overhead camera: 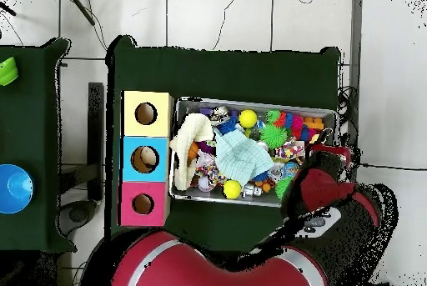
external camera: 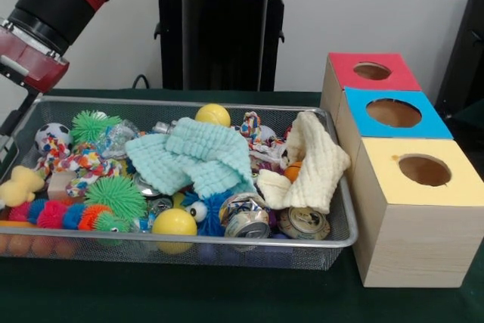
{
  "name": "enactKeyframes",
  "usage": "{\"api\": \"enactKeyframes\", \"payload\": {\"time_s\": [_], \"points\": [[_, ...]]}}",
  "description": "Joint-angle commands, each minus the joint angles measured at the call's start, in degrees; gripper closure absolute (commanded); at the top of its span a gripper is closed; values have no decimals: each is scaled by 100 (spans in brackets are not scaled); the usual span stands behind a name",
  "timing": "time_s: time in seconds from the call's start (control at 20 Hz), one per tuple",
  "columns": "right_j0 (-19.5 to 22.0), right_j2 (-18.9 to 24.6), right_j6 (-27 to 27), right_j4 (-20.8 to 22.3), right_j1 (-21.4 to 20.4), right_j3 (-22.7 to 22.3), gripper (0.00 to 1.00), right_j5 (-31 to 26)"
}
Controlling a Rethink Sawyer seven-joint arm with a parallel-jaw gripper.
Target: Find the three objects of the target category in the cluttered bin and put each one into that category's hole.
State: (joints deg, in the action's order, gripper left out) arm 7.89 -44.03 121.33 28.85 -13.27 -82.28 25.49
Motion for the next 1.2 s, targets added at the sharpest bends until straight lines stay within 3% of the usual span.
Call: {"api": "enactKeyframes", "payload": {"time_s": [0.05, 0.45, 0.7, 0.95, 1.2], "points": [[-102, 416, 316, -82, -50, -45, 0, -593], [-234, 469, 358, -14, -148, -217, 0, -729], [-207, 718, 381, 239, -413, -353, 0, -1088], [-216, 839, 433, 214, -444, -438, 0, -1101], [-21, 1230, 454, 465, -653, -487, 0, -1228]]}}
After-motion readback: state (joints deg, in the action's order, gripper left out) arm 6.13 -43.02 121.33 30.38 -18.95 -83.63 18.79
